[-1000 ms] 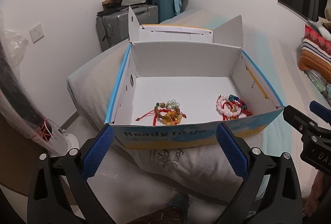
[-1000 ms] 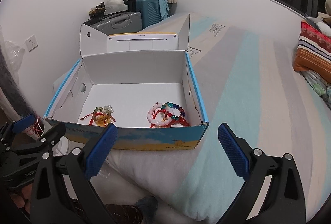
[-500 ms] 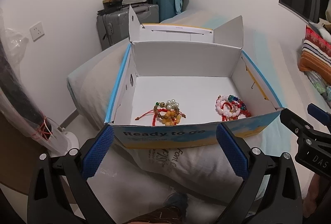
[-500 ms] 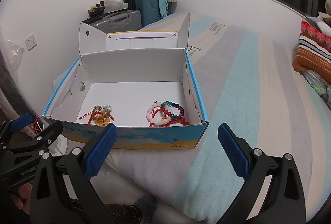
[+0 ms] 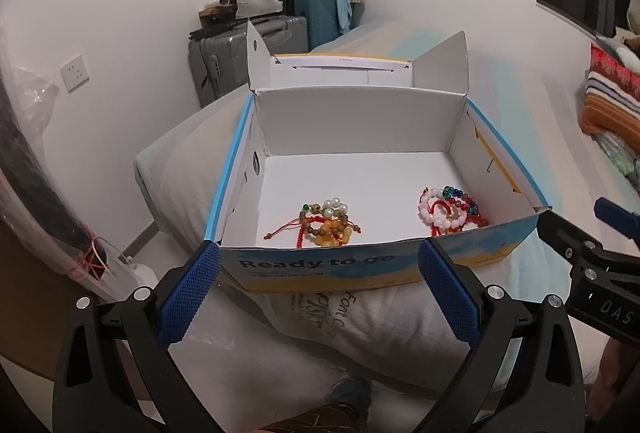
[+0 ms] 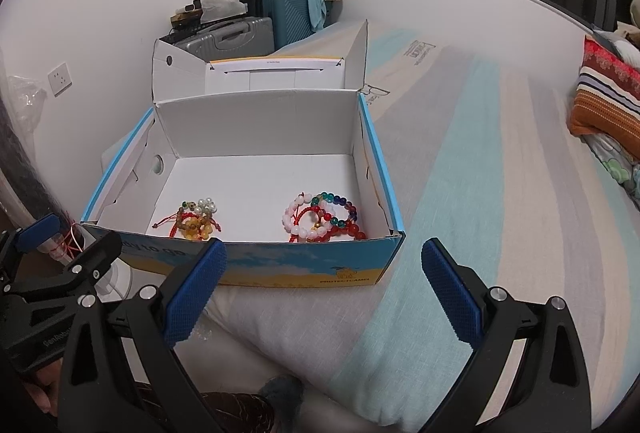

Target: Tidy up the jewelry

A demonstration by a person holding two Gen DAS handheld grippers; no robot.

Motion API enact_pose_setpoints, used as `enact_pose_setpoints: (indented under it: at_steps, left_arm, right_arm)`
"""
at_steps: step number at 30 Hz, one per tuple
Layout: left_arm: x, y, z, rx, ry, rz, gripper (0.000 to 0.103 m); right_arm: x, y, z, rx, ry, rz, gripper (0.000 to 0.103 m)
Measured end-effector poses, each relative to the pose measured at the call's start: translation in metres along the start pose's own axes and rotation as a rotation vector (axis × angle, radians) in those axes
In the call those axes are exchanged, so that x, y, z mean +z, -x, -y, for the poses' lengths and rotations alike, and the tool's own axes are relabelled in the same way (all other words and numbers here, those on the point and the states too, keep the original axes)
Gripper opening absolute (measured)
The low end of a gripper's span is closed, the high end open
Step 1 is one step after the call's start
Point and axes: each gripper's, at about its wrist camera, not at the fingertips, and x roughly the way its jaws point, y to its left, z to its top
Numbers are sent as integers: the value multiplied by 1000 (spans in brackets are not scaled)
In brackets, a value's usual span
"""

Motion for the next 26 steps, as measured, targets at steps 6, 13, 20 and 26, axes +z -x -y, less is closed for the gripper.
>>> enact_pose_setpoints:
  at_steps: [6,13,20,26]
  left_arm:
    - [1,-1,-4,-5,17,-13,97]
    - [1,-1,-5,-6,19,-15,97]
    - [1,-1,-3,-29,16,-25,97]
    - [1,-1,-2,-31,18,-24,97]
  right_arm:
    - [-1,-1,0,3,-1,-2,94]
    - [-2,-1,-2,4,1,-5,94]
    - [-3,-1,-3,4,1,-7,94]
    - [-3,-1,-3,5,1,-7,94]
